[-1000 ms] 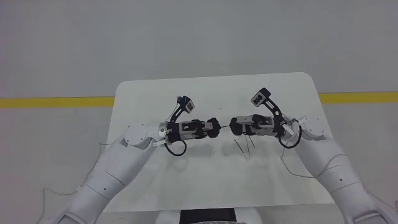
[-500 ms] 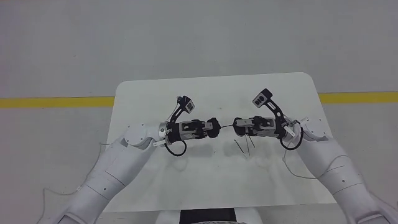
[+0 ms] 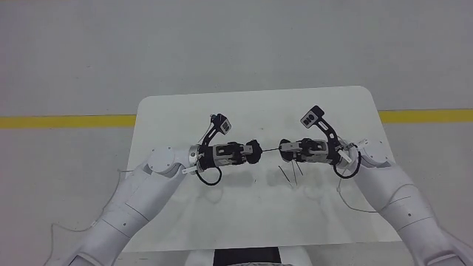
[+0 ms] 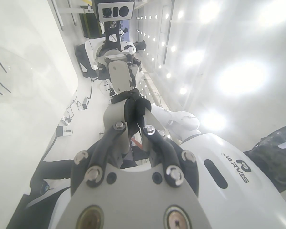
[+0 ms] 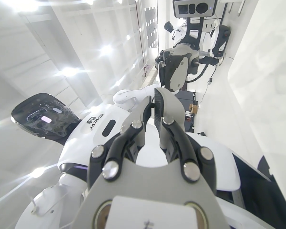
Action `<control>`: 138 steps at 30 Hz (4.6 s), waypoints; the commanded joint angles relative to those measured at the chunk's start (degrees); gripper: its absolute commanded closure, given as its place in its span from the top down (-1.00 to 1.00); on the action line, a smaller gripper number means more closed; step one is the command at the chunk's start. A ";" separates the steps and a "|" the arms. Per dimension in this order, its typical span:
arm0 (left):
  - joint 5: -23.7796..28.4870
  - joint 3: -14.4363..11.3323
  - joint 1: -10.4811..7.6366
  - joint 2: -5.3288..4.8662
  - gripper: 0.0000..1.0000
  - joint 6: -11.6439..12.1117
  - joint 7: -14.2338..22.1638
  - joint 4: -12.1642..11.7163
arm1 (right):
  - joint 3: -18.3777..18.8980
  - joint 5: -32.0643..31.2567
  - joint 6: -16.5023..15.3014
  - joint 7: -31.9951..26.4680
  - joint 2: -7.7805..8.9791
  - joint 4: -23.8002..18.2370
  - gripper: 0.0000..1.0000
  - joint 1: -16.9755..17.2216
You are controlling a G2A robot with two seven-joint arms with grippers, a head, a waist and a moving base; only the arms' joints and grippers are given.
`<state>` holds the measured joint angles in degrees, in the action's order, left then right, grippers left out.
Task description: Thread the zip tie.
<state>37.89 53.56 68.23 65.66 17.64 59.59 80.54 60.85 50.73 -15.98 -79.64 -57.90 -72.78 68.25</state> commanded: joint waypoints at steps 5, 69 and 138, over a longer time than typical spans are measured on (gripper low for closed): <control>0.00 0.00 0.00 0.00 -1.00 0.00 0.00 0.00 | -0.11 0.04 -0.38 0.00 0.15 0.16 -1.00 -0.12; 0.18 -4.10 -1.95 0.74 -0.74 -1.77 -2.17 0.77 | -2.79 -3.20 -0.55 0.00 -0.71 0.65 -1.00 -1.60; -34.95 -0.82 -0.11 -1.75 -1.00 1.84 -13.34 8.85 | 6.60 -1.96 0.62 0.98 0.64 3.50 1.00 1.06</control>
<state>6.79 52.80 68.12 63.97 19.48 47.61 88.95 67.45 48.77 -15.36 -78.67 -57.26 -69.28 69.31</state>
